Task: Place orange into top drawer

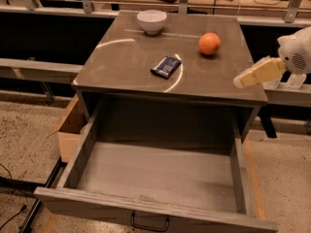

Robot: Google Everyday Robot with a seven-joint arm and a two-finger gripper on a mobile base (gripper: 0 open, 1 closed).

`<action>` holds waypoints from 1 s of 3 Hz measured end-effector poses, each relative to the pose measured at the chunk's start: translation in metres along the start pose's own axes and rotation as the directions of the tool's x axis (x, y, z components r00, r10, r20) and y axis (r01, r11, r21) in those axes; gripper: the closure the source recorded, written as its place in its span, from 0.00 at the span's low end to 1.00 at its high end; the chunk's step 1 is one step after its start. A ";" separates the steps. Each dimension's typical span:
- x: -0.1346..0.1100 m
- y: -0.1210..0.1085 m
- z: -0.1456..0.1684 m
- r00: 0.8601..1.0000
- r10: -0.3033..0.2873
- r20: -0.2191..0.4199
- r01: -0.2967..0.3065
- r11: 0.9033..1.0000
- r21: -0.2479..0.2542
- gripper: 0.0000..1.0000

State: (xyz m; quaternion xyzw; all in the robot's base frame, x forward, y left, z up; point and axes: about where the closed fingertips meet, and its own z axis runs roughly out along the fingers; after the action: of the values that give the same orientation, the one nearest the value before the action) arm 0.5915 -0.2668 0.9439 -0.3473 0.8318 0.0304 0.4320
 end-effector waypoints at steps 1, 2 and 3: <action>-0.015 -0.027 0.036 0.991 0.059 0.117 -0.060 0.998 0.006 0.00; -0.030 -0.054 0.064 0.969 0.118 0.219 -0.123 0.992 0.008 0.00; -0.038 -0.072 0.095 0.951 0.116 0.286 -0.123 0.992 0.007 0.00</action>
Offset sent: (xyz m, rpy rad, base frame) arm 0.1396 -0.0123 -0.0014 0.3378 -0.2230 -0.0746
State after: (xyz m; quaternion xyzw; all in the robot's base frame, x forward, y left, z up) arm 0.7161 -0.2667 0.9307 -0.2828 0.7806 0.0960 0.5490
